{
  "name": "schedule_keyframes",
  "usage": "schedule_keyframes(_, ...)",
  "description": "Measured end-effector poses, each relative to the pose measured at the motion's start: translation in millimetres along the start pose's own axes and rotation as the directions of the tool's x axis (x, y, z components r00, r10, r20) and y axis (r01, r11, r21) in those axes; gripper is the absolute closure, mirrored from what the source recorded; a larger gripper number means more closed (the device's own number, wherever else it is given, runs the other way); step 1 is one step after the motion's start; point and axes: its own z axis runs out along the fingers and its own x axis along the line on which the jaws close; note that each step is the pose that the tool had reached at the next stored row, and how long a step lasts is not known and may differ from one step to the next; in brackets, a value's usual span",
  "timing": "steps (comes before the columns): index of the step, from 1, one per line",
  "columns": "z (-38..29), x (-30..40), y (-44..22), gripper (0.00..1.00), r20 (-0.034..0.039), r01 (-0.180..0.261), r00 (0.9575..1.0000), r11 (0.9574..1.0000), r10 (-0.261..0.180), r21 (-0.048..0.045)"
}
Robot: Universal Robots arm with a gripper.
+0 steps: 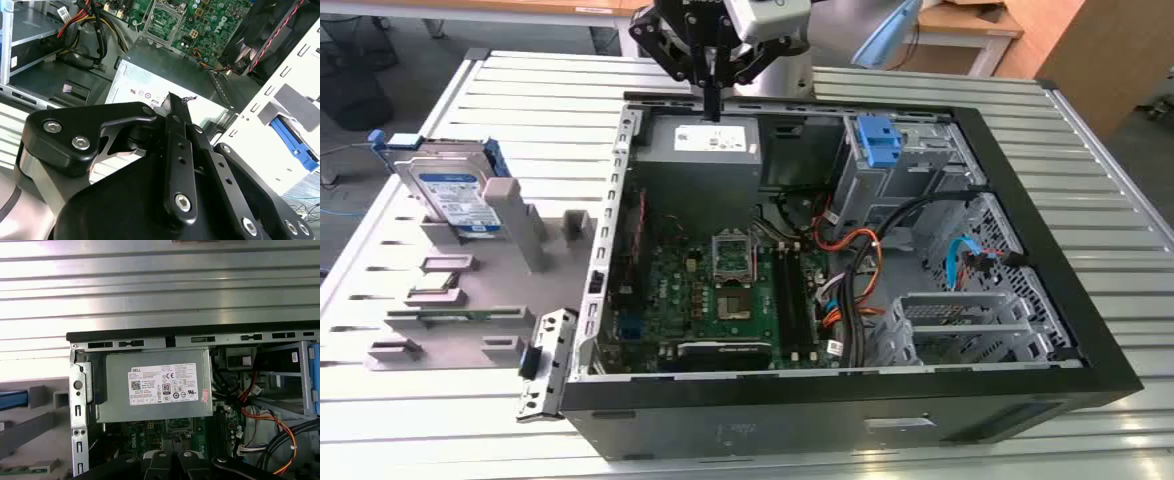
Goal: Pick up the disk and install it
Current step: 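Reach for the disk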
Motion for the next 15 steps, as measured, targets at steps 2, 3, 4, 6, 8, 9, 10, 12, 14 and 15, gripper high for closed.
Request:
schedule_keyframes(2,0.0,0.0,0.0,0.89,0.0,0.0,1.0,1.0,0.0,0.0001)
schedule_keyframes(3,0.0,0.0,0.0,0.89,0.0,0.0,1.0,1.0,0.0,0.0)
schedule_keyframes(4,0.0,0.0,0.0,0.89,0.0,0.0,1.0,1.0,0.0,0.0)
schedule_keyframes(6,0.0,0.4,0.0,0.89,0.0,0.0,1.0,1.0,0.0,0.0001)
schedule_keyframes(8,0.0,0.9,-0.1,0.89,0.0,0.0,1.0,1.0,0.0,0.0)
schedule_keyframes(9,0.0,1.2,-0.1,0.89,0.0,0.0,1.0,1.0,0.0,0.0001)
schedule_keyframes(10,0.0,1.3,-0.1,0.89,0.0,0.0,1.0,1.0,0.0,0.0)
schedule_keyframes(12,0.0,1.7,-0.1,0.89,0.0,0.0,1.0,1.0,0.0,0.0)
schedule_keyframes(14,0.0,2.6,-0.2,0.89,0.0,0.0,1.0,1.0,0.0,0.0)
schedule_keyframes(15,0.0,3.0,-0.2,0.89,0.0,0.0,1.0,1.0,0.0,0.0)
